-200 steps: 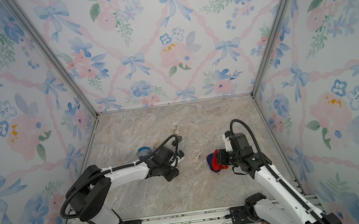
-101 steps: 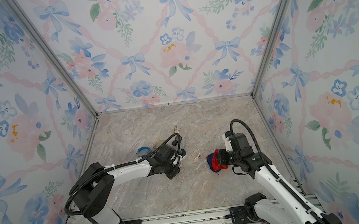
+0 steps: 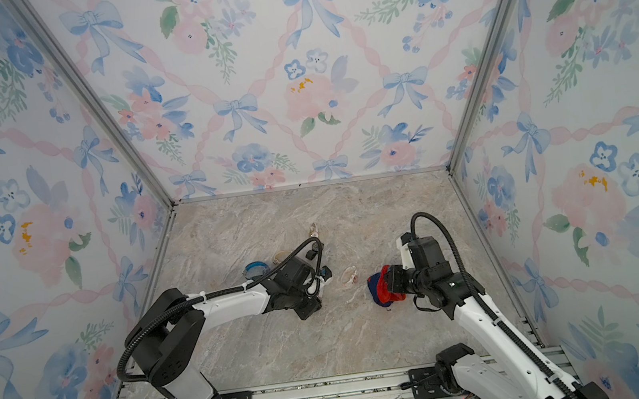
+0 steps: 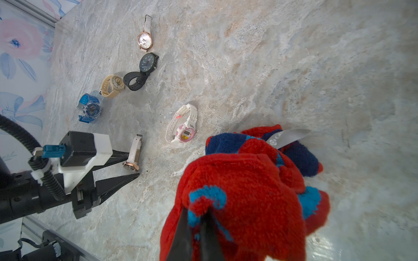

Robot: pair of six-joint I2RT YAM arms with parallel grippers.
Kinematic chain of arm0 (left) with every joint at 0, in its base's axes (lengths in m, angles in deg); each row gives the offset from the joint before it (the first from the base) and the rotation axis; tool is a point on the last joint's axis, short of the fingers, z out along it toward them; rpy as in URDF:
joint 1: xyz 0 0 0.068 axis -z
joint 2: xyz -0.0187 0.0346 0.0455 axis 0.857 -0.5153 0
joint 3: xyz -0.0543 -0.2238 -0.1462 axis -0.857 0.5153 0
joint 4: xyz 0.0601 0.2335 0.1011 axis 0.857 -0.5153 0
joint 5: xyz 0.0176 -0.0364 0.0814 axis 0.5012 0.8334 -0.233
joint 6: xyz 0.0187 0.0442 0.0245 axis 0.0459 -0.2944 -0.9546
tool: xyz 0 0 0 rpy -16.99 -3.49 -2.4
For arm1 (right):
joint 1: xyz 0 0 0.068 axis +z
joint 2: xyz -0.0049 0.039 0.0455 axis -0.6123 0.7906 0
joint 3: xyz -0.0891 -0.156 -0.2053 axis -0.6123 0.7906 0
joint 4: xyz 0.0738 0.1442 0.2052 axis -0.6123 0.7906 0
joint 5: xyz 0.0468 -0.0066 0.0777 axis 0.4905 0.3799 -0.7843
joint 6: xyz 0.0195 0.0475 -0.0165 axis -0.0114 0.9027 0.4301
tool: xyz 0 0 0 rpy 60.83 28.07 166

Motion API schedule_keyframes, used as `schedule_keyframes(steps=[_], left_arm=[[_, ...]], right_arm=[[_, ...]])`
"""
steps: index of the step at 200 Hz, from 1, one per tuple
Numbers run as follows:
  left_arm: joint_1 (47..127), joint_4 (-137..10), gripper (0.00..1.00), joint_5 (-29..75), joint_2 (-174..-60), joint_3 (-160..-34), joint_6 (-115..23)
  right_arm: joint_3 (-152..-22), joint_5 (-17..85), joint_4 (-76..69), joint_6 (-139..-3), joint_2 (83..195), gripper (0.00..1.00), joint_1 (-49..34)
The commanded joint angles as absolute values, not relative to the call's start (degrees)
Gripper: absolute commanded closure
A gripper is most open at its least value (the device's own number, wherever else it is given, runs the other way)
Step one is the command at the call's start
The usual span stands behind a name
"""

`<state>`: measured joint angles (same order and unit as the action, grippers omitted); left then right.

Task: Wipe the watch dial
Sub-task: Pick up the watch at the center of the board.

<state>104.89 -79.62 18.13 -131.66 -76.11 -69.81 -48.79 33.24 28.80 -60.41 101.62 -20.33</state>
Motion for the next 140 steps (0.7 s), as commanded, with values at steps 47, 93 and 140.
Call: schedule_keyframes(steps=[47, 93, 140], left_arm=[[104.3, -80.1, 0.57, 23.3, -133.3, -80.7, -65.2], [104.5, -80.1, 0.56, 23.3, -134.3, -81.7, -64.7], [104.1, -80.1, 0.56, 22.5, -132.4, -81.5, -65.2]], right_arm=[[-47.8, 33.7, 28.0, -59.7, 100.4, 1.0, -19.6], [-47.5, 33.7, 27.8, -59.9, 100.3, 1.0, -19.7], [-47.2, 33.7, 27.6, -59.9, 100.2, 1.0, -19.7]])
